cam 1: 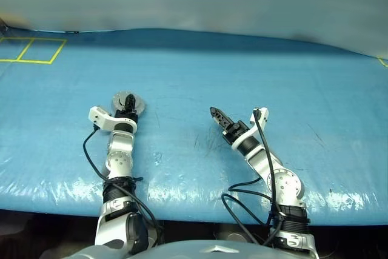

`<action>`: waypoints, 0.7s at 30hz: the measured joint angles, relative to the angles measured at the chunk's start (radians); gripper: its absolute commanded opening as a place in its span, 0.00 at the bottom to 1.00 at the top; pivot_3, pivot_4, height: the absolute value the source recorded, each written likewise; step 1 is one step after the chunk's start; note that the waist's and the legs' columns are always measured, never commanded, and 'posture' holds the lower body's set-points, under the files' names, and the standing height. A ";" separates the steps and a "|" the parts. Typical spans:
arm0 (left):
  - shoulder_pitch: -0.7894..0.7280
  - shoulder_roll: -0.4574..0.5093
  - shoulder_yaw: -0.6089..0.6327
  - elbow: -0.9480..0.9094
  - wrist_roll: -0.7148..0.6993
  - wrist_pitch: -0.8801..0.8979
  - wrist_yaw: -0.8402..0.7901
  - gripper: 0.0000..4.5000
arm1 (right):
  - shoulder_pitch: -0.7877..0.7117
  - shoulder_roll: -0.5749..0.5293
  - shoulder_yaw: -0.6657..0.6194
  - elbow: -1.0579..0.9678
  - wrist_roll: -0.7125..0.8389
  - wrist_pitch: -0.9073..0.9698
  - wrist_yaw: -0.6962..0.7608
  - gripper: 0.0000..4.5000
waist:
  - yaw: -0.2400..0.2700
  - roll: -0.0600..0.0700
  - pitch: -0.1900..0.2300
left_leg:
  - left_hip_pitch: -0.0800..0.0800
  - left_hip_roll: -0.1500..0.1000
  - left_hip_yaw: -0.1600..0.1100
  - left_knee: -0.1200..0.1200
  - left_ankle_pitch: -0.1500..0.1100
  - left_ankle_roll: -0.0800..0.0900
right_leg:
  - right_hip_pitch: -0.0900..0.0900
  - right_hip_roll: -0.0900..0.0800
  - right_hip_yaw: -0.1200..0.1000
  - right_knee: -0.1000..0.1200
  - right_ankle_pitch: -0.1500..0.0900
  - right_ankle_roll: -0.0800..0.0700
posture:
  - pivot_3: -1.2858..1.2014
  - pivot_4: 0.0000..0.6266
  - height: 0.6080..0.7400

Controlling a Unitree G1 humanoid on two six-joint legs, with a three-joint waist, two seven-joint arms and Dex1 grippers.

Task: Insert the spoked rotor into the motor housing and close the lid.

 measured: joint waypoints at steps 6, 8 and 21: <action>-0.029 0.020 0.021 0.030 0.076 -0.099 0.061 0.89 | 0.000 -0.002 0.000 0.000 -0.011 0.000 0.001 0.86 | -0.002 0.000 0.000 | 0.001 0.000 0.000 0.000 0.000 0.000 | 0.001 0.000 0.000 0.000 0.001 -0.001 | 0.52 0.24 1.00; -0.035 0.029 0.046 0.034 0.101 -0.157 0.098 0.99 | 0.002 -0.002 0.000 0.000 -0.016 0.000 0.001 0.86 | -0.003 0.000 0.000 | 0.003 0.000 0.000 -0.001 0.000 0.000 | 0.002 0.000 0.000 0.000 0.000 0.000 | 0.52 0.24 1.00; 0.057 0.141 0.002 -0.145 0.394 -0.405 0.178 0.99 | 0.003 -0.031 0.030 0.008 -0.116 -0.074 0.042 0.86 | 0.012 -0.001 -0.001 | 0.003 0.000 0.000 -0.001 0.001 -0.001 | 0.003 0.000 0.000 0.000 0.001 -0.001 | 0.52 0.24 1.00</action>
